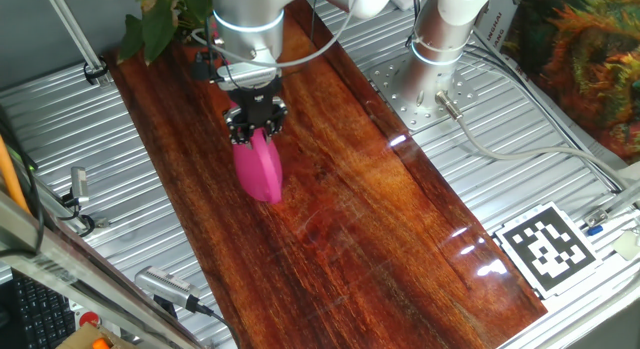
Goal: Water the plant
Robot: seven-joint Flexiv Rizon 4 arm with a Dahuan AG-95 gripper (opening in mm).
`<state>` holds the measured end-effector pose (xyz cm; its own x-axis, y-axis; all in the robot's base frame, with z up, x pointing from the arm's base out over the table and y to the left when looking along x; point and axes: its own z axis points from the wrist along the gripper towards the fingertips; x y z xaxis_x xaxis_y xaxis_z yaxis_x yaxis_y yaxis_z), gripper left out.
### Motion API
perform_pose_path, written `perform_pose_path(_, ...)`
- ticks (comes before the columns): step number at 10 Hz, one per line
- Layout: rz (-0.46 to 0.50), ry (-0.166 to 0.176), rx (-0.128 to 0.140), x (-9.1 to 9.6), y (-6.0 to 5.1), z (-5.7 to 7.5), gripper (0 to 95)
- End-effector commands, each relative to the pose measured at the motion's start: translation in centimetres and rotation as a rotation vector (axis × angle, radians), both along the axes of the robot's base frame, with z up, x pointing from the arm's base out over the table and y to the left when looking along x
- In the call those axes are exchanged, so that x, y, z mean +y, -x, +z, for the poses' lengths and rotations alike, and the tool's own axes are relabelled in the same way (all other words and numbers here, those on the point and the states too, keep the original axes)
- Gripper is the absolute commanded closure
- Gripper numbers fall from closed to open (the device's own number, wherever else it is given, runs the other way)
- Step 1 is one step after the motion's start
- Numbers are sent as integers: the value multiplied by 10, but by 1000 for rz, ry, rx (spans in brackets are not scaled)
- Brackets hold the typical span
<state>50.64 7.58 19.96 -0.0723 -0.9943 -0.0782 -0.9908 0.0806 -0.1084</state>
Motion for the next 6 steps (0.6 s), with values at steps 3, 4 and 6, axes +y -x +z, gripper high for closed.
perform_pose_path(3,-7,-74,27,0,-1,5,950)
perform_pose_path(4,-6,-88,31,-1,-2,11,950)
perform_pose_path(6,5,-85,37,-3,-3,21,950)
